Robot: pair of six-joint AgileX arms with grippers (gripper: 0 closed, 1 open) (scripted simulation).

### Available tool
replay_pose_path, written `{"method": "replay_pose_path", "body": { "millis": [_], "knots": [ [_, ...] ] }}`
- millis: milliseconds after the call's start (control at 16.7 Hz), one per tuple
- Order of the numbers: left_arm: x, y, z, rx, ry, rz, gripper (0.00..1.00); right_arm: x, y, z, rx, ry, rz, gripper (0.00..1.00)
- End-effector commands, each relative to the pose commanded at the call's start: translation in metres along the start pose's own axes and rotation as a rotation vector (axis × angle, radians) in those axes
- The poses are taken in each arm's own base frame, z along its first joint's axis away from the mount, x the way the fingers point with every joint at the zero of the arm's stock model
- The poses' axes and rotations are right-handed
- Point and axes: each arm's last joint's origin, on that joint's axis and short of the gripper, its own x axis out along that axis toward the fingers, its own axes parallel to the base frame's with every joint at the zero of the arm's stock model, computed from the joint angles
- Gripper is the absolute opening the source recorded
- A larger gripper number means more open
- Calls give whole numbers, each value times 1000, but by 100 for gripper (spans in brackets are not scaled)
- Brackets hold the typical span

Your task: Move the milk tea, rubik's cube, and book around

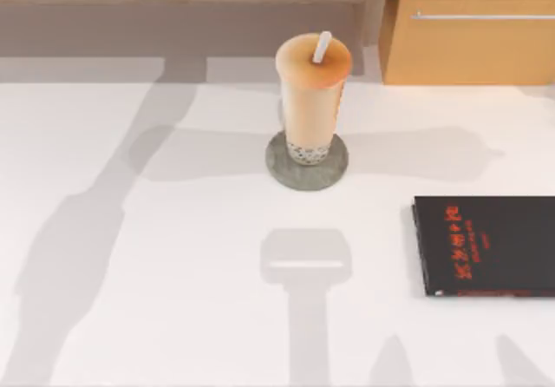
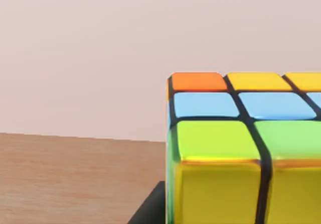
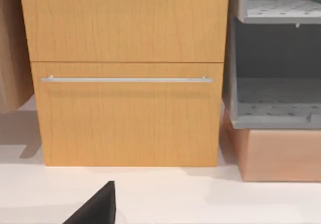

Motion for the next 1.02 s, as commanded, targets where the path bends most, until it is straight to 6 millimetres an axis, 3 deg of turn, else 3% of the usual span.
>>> {"method": "replay_pose_path", "body": {
  "millis": [240,540,1020],
  "knots": [
    [34,-1,-27,41,80,-32,0,0,0,0,0,0,0,100],
    [40,0,-32,46,93,-35,0,0,0,0,0,0,0,100],
    [40,0,-32,46,93,-35,60,0,0,0,0,0,0,100]
  ]
}}
